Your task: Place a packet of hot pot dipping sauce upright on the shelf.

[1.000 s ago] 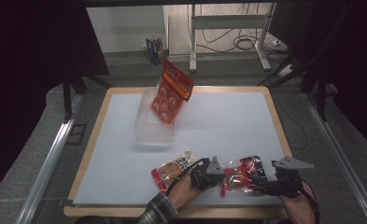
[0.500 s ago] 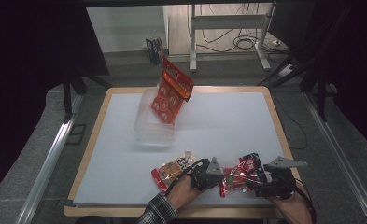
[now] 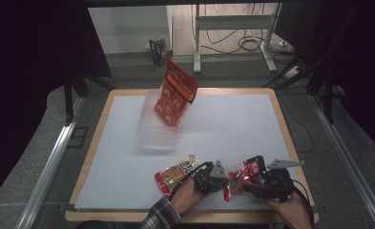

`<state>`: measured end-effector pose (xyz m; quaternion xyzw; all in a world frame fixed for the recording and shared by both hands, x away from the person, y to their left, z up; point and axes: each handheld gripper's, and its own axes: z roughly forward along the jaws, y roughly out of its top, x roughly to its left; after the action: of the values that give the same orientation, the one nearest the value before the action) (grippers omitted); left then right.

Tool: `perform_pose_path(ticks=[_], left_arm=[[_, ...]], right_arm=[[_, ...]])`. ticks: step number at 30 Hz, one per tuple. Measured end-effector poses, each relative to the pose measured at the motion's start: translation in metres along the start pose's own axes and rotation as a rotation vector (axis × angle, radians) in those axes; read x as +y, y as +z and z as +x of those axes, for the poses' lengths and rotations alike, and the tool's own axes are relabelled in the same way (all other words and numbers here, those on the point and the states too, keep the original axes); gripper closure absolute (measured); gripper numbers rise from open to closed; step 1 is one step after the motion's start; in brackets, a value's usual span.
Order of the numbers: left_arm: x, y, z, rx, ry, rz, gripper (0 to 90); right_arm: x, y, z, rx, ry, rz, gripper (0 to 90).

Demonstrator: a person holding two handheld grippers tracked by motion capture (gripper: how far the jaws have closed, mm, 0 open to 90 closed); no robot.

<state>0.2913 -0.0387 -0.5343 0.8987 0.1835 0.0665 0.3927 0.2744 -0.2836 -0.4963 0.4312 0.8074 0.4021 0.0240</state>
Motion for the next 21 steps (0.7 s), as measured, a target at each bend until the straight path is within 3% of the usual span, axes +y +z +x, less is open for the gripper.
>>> perform_pose_path(ticks=[3,7,10,11,14,15,21], left_arm=[[0.0,0.0,0.0,0.0,0.0,0.0,90.0],[-0.001,0.0,0.001,-0.003,-0.007,-0.007,90.0],[-0.002,0.0,0.001,-0.009,-0.028,-0.022,90.0],[-0.003,0.001,0.0,-0.012,-0.047,-0.034,90.0],[-0.004,0.0,0.001,-0.012,-0.054,-0.032,90.0],[-0.004,-0.002,0.001,-0.005,-0.062,-0.027,88.9],[-0.005,-0.015,0.002,0.004,-0.075,-0.041,77.2]], right_arm=[[0.002,0.004,0.002,0.049,0.023,-0.005,31.3],[0.008,0.014,0.011,-0.003,-0.038,0.028,43.6],[0.01,0.014,0.012,-0.025,-0.045,0.026,47.4],[0.01,0.015,0.011,-0.02,-0.027,0.014,50.5],[0.01,0.014,0.011,-0.015,0.002,0.001,56.3],[0.012,0.014,0.01,-0.001,0.04,-0.007,60.5],[0.016,0.013,0.01,0.058,0.055,-0.028,67.3]])
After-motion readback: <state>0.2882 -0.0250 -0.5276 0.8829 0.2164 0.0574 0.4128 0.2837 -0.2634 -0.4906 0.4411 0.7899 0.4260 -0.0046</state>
